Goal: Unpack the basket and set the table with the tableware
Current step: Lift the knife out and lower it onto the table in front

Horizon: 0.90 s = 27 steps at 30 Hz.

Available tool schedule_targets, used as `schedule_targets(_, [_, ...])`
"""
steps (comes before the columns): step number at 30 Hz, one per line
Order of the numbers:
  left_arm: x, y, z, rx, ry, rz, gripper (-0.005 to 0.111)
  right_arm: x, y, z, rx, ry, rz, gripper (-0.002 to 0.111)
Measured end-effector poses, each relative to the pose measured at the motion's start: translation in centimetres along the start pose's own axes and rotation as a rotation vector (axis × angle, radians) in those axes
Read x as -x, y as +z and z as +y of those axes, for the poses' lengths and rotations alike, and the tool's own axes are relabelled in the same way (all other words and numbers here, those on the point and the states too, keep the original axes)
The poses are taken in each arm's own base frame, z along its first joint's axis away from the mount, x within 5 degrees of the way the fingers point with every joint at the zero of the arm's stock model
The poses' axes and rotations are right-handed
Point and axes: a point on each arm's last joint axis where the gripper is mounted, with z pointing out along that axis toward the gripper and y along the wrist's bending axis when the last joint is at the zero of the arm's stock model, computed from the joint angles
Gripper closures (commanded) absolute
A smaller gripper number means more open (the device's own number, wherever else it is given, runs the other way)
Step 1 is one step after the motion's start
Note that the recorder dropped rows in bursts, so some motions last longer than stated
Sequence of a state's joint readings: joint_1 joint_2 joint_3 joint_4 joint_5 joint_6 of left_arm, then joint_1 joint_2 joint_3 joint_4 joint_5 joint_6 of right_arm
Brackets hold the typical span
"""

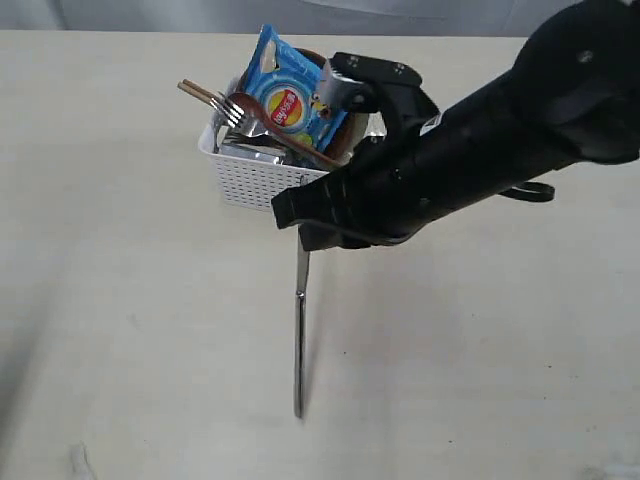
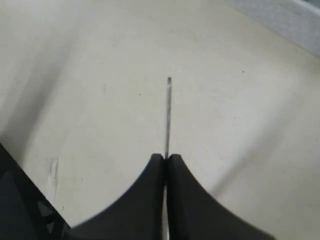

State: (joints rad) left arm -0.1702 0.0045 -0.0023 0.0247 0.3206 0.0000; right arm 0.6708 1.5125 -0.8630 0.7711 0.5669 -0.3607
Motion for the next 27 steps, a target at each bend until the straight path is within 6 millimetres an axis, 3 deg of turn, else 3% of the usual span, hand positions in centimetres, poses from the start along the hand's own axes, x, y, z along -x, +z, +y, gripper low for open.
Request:
schedule_targets(11, [0.0, 0.0, 0.0, 0.000, 0.000, 0.000, 0.107, -0.4, 5.6, -2.9, -0.064, 0.038, 0.067, 0.109])
schedule_targets(16, [0.0, 0.0, 0.0, 0.000, 0.000, 0.000, 0.107, 0.0, 7.0, -4.1, -0.125, 0.075, 0.011, 0.109])
schedule_targets(27, [0.0, 0.0, 0.0, 0.000, 0.000, 0.000, 0.107, -0.6, 10.0, -5.7, -0.143, 0.327, 0.002, 0.109])
